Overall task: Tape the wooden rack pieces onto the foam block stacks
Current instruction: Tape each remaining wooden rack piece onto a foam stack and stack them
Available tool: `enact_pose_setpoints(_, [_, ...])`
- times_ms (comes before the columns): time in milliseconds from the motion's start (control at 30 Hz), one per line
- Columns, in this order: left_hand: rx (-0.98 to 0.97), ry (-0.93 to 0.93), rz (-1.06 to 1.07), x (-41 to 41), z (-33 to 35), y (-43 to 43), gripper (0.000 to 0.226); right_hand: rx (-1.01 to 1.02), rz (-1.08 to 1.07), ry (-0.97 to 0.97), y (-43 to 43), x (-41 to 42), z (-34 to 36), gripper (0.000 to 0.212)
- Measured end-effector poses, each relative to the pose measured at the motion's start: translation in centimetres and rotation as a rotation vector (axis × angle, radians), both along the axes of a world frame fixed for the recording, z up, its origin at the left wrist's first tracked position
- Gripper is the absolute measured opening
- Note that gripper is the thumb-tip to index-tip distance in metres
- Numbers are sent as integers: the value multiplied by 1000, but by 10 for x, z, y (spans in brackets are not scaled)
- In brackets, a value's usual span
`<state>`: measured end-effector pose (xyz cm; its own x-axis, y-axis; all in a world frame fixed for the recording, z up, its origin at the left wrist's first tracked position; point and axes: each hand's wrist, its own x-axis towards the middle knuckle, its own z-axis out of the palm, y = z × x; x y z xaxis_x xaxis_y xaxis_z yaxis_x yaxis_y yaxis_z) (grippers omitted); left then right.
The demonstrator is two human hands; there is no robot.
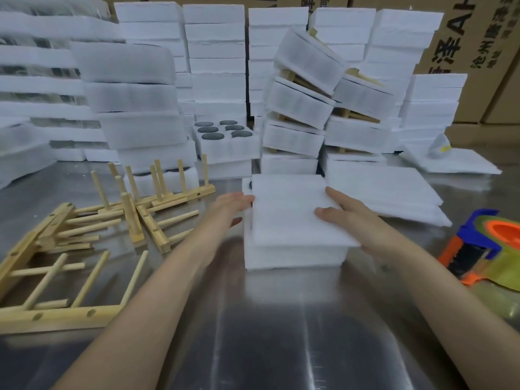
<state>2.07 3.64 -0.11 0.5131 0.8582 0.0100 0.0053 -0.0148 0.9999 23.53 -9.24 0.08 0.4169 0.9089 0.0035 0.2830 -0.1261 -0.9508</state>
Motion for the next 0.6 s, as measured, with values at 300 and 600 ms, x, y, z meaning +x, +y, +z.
enact_pose_setpoints(300, [-202, -153, -149, 17, -16, -12, 74, 206, -75, 134, 8, -10, -3, 15])
enact_pose_setpoints(600, [-163, -127, -98, 14, -6, -20, 22, 74, -32, 313, 20, -7, -1, 22])
